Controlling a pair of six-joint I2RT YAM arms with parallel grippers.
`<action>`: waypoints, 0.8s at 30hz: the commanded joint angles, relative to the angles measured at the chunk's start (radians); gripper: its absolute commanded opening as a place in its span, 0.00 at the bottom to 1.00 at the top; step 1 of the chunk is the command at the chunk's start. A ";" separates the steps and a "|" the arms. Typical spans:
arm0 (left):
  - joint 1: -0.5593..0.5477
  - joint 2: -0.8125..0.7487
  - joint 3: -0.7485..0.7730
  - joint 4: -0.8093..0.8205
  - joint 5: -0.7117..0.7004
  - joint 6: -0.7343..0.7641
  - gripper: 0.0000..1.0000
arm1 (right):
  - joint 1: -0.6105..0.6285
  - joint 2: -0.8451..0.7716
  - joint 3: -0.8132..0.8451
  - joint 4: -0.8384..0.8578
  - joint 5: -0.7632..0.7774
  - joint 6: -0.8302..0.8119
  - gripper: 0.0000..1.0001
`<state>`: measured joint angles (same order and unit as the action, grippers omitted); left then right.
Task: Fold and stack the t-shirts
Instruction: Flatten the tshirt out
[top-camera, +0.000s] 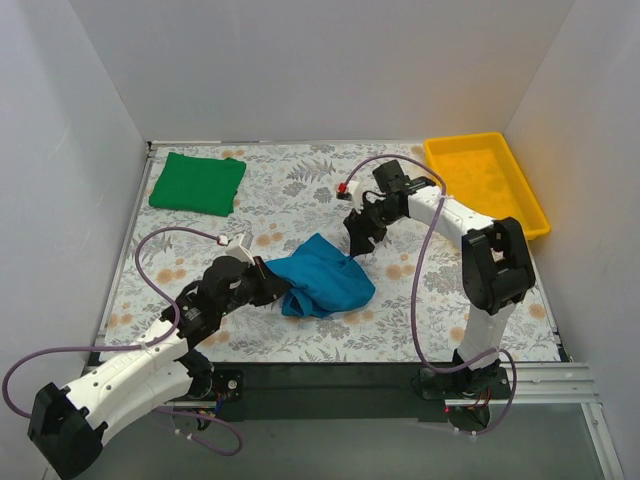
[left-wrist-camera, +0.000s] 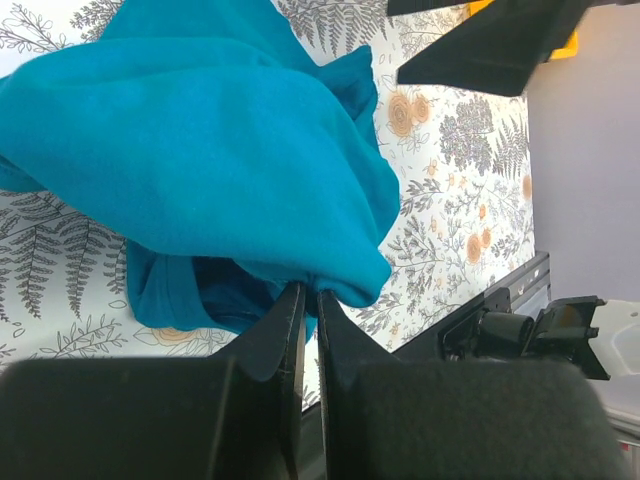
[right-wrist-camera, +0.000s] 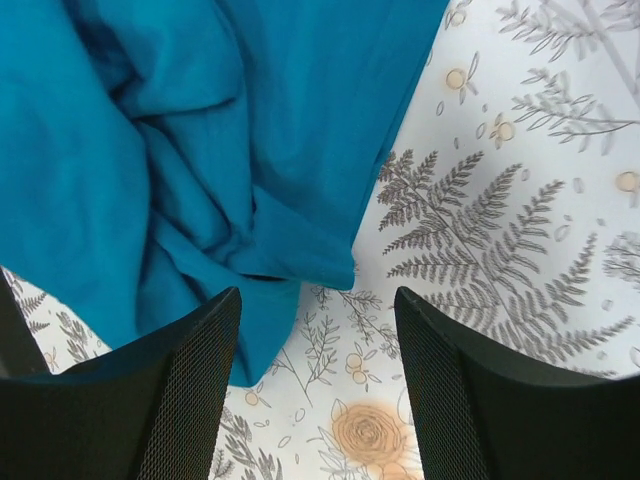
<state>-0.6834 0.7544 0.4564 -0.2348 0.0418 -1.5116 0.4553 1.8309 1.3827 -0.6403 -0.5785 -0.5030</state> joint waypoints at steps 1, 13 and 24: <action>0.002 -0.014 -0.012 0.003 -0.002 -0.013 0.00 | 0.029 0.051 0.024 -0.019 -0.012 0.009 0.70; 0.004 -0.023 0.008 -0.006 -0.016 0.004 0.00 | 0.053 -0.016 0.041 -0.041 -0.009 -0.015 0.01; 0.004 0.003 0.365 -0.207 -0.189 0.204 0.00 | -0.277 -0.427 0.118 -0.090 -0.031 -0.118 0.01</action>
<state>-0.6834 0.7570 0.7094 -0.3840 -0.0528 -1.4010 0.2295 1.4910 1.4673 -0.7090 -0.5957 -0.5735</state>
